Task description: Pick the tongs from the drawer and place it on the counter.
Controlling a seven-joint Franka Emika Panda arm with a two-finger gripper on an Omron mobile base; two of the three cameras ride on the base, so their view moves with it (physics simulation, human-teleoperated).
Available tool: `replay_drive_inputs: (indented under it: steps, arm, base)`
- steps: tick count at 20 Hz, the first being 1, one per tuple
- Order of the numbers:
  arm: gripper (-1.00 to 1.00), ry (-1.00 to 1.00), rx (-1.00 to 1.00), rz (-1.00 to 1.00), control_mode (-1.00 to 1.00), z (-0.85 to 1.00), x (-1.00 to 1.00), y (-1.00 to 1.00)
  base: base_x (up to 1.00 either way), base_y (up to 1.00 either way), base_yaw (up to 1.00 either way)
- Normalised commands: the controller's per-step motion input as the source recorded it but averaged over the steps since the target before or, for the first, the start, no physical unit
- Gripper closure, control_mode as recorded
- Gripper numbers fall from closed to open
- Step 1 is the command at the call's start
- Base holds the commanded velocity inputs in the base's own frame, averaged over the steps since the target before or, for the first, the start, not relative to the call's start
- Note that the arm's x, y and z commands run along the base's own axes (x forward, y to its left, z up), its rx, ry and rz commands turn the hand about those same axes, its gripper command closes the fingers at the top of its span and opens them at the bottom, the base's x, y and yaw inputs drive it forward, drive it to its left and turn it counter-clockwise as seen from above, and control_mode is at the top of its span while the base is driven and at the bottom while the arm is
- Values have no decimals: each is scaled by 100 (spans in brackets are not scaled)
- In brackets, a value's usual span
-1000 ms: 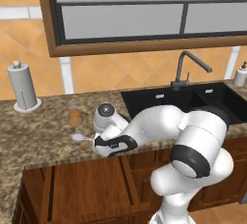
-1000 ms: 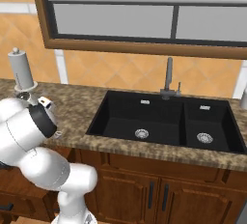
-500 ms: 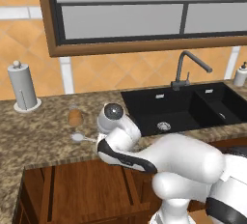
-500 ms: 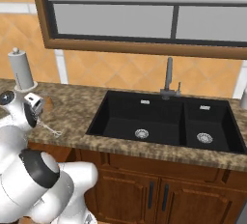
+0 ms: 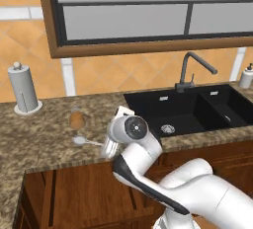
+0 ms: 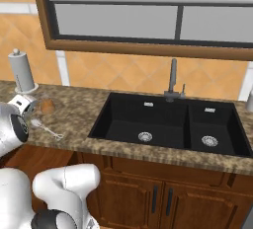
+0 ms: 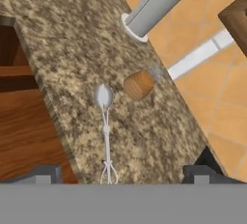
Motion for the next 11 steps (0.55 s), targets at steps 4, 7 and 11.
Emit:
replay_drive_inputs:
  steps: [4,7,11]
  arm:
    - [-100,0,25,0,-100,0,-1,-51]
    - [-100,0,29,0,-100,0,0,-58]
    - [-100,0,26,0,-100,0,0,-49]
  base:
    - [0,0,0]
    - [0,0,0]
    - [0,0,0]
